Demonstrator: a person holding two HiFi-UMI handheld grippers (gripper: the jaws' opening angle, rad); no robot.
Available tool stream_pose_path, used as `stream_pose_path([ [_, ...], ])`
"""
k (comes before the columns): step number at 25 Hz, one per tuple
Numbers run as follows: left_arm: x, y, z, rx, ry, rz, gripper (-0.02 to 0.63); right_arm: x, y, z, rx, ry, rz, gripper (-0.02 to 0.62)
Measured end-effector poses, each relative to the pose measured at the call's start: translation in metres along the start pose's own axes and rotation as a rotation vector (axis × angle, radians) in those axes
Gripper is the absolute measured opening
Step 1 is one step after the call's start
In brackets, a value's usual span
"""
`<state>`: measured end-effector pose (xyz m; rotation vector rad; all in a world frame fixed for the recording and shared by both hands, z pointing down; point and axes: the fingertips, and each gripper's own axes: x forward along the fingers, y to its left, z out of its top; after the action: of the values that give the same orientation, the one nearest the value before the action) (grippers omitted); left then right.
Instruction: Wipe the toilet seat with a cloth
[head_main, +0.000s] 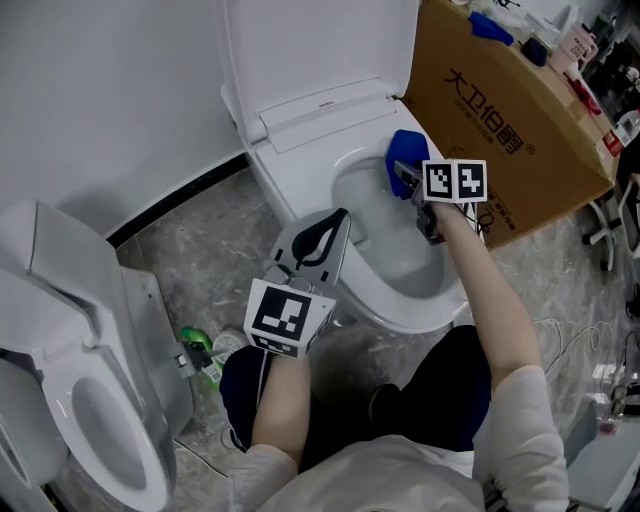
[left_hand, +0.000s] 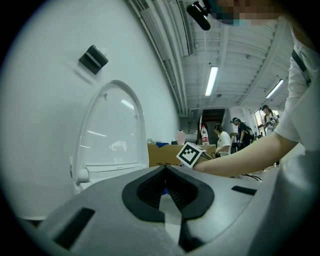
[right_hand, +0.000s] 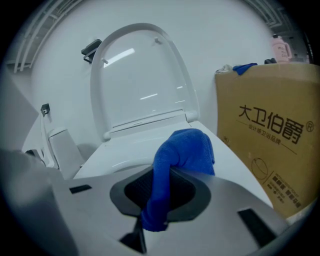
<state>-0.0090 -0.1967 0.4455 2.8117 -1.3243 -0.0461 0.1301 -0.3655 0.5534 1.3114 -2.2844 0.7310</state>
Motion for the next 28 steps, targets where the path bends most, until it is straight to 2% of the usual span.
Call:
stream_pose_path([
  [14,-0.006,-0.001,0.003,0.031,0.008,-0.009,0.008,0.024,0.034,-0.003,-0.04,0.027,0.047,0.054],
  [24,-0.012,0.012,-0.001,0.034,0.022,0.019,0.008,0.034,0.057,-0.003,-0.047,0.029,0.093,0.054],
  [28,-0.014,0.018,-0.003,0.011,0.018,0.022,0.008,0.038,0.069,-0.005,-0.054,0.034,0.115,0.054],
])
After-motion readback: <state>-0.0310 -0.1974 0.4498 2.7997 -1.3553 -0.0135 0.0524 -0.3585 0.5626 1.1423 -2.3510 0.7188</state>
